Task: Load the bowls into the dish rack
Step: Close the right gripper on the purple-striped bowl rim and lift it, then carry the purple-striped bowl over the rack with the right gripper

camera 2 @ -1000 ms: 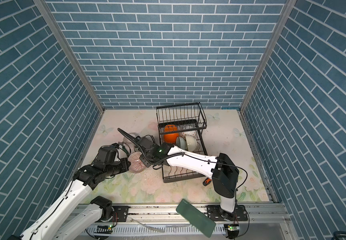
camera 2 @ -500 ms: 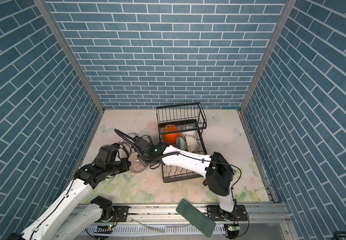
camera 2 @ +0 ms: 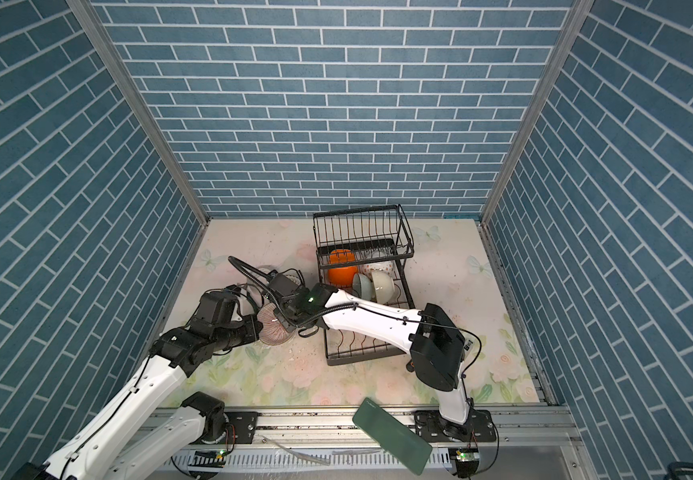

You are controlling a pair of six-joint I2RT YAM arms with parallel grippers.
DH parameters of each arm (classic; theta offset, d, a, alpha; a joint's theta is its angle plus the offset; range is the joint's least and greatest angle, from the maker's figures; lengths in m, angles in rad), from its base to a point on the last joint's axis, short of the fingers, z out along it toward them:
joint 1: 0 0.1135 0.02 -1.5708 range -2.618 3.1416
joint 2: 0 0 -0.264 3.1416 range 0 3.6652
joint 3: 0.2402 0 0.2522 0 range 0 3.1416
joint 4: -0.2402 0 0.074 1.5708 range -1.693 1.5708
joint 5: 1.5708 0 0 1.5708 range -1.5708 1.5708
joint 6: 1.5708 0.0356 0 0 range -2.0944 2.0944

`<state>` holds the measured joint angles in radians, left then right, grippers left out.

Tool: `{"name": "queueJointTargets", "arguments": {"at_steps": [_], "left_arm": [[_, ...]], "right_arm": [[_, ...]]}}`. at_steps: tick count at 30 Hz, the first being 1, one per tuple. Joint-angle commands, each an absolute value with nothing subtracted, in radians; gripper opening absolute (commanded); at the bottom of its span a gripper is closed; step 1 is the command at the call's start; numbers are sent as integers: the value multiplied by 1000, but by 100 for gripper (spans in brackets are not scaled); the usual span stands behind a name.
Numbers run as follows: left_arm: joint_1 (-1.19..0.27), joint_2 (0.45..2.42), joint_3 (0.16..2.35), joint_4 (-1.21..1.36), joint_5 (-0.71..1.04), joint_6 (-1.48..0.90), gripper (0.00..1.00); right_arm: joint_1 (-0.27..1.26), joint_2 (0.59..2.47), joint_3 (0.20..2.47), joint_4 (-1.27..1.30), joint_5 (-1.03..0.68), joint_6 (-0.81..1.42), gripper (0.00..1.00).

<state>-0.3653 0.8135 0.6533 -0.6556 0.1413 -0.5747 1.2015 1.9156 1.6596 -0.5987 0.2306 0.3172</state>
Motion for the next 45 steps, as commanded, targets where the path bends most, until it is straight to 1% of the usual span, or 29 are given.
{"name": "queueJointTargets", "arguments": {"at_steps": [1,3,5,9,12,15,17,18,23,25,33,38,45], "left_arm": [[-367,816,648,-579,136,-572,0],[-366,820,643,-571,140,-575,7],[-366,818,639,-563,141,-575,19],[-367,811,640,-559,147,-568,38],[-366,800,638,-550,162,-556,55],[-367,786,626,-519,190,-546,76],[-366,781,616,-496,206,-544,86],[-367,778,613,-486,215,-543,88],[-367,760,584,-428,251,-547,95],[-366,756,577,-411,261,-549,100],[-366,766,568,-374,290,-558,100],[-366,767,540,-311,335,-575,100],[-366,775,534,-301,339,-575,100]], "right_arm": [[1203,1936,1683,-626,236,307,0],[1204,1934,1682,-627,243,307,0],[1205,1930,1680,-629,252,307,0],[1212,1900,1667,-629,273,304,0],[1217,1885,1669,-651,302,302,0],[1221,1875,1678,-691,343,306,0],[1223,1872,1686,-727,384,310,0],[1223,1870,1686,-741,404,310,0],[1225,1829,1650,-778,504,310,0],[1225,1812,1641,-788,534,310,0],[1226,1779,1624,-850,693,300,0],[1224,1800,1618,-900,813,298,0],[1223,1828,1605,-930,934,307,0]]}}
